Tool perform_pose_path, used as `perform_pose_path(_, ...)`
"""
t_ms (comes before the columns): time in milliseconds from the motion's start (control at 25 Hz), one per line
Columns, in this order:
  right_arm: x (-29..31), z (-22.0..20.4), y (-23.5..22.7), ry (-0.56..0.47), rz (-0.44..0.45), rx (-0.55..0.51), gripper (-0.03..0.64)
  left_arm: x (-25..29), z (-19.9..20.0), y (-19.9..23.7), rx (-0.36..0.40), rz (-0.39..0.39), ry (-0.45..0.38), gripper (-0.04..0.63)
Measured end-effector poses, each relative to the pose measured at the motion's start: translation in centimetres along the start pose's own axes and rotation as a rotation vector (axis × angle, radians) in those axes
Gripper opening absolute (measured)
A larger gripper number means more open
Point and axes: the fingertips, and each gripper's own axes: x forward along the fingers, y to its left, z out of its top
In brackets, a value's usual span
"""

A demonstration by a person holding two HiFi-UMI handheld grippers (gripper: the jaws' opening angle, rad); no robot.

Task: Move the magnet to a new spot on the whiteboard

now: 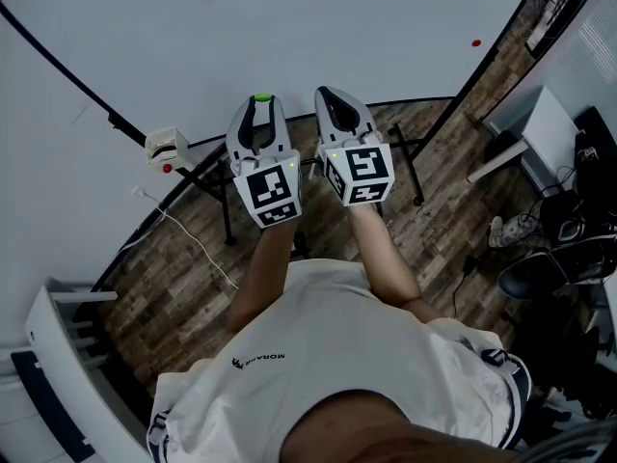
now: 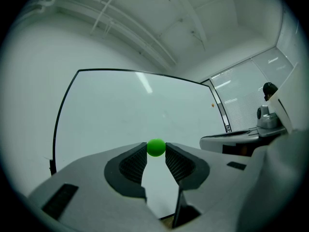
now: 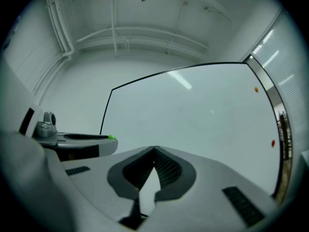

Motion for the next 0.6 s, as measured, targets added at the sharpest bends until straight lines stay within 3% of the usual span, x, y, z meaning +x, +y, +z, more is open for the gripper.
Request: perform_pose_path(600, 0.98, -0.21, 0.19, 0.002, 0.004, -0.002, 0.014, 1.02, -0.96, 0.44, 0.003, 0.001, 0.019, 0.121)
